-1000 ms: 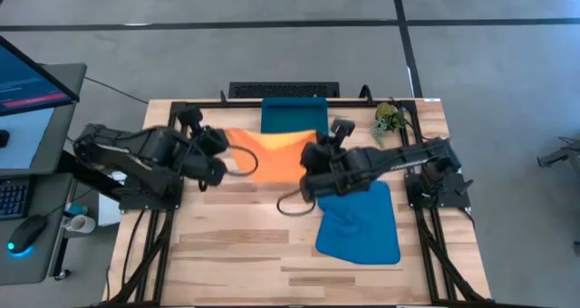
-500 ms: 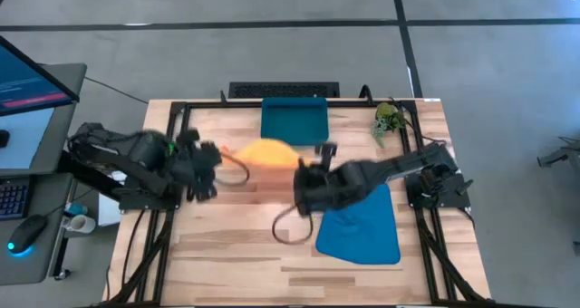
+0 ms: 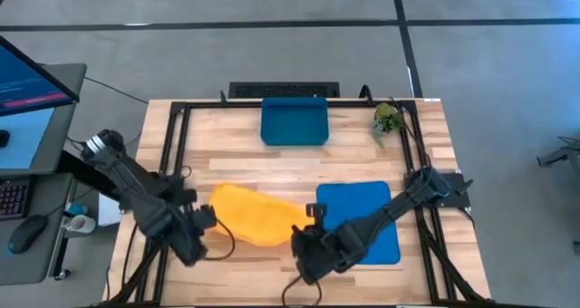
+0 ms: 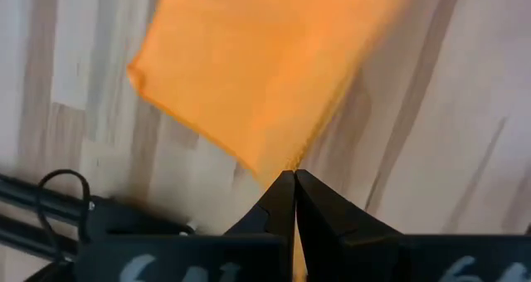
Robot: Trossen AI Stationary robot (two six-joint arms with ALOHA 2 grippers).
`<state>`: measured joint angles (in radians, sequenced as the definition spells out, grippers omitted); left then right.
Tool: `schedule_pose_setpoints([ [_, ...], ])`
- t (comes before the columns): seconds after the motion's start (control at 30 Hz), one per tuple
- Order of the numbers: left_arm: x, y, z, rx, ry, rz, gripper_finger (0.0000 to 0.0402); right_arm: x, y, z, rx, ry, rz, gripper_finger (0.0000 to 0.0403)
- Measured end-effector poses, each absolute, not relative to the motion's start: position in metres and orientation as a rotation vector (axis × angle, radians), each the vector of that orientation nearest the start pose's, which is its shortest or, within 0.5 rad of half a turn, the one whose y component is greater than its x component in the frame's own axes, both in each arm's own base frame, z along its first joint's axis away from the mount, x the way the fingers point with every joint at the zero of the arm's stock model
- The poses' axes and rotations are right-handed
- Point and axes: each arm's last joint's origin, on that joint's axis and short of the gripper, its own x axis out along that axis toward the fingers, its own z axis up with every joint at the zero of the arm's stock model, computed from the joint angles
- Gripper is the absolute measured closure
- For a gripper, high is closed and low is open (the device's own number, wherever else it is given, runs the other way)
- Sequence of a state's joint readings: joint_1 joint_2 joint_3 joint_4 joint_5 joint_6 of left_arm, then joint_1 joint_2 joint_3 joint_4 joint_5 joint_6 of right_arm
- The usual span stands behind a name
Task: Roll microfiber towels into tight, uniform cylinder then place into a basket
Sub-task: Fold the yellow microfiber cloth
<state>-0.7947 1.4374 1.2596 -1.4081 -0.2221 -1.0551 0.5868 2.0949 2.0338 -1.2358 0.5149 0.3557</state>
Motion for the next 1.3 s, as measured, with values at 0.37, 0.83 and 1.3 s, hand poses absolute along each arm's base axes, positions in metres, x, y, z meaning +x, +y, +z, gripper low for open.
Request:
schedule_pose_setpoints([
  [0.37, 0.167, -0.154, 0.303, 0.079, 1.26, 0.467, 0.0401, 0.35, 0.191, 0.311, -0.501, 1.072, -0.32, 0.0402],
  [0.83, 0.195, -0.066, 0.357, 0.33, 0.937, 0.721, 0.0402, 0.338, 0.081, 0.38, -0.51, 0.981, -0.623, 0.0402],
  [1.3, 0.193, -0.02, 0.386, 0.369, 0.94, 0.854, 0.0401, 0.368, 0.021, 0.379, -0.514, 1.021, -0.515, 0.0401],
])
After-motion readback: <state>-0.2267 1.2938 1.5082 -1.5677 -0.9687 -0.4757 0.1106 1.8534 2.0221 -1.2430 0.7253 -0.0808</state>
